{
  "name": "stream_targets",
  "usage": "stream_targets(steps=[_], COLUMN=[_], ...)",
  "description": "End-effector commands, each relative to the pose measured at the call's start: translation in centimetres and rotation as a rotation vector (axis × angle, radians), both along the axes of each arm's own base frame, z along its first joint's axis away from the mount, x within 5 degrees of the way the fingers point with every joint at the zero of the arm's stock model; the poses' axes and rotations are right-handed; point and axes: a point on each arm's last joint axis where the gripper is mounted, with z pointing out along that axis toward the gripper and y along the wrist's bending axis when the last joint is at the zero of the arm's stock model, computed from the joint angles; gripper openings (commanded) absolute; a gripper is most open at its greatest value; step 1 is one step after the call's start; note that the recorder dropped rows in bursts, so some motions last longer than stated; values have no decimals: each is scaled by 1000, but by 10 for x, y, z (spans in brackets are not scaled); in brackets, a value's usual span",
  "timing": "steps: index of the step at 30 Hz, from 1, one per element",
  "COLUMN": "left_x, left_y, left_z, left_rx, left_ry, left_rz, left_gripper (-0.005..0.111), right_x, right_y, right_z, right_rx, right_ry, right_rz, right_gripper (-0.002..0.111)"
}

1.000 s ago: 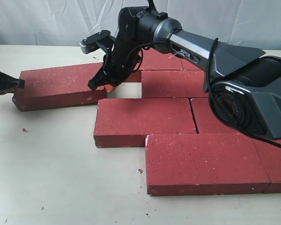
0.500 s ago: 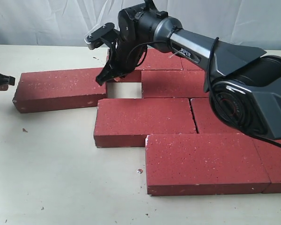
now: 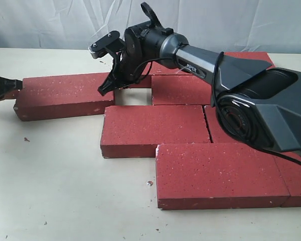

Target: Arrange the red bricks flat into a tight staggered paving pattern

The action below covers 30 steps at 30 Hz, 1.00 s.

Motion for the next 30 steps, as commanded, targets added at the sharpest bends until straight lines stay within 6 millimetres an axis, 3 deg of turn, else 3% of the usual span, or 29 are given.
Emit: stream_targets(steps=[1, 20, 30], left_x=[1, 0, -2], left_y=[-2, -1, 13], left_z=[1, -1, 9], left_rx=[-30, 13, 36], left_ry=[-12, -4, -28], left_rz=[-10, -32, 19], left_gripper=[0, 0, 0], right_x=[-2, -19, -24], right_y=[2, 6, 8], right_z=[3, 21, 28], right_rx=[44, 75, 38], right_ry=[28, 164, 142], right_rz=[-7, 70, 109], right_gripper=[-1, -1, -1])
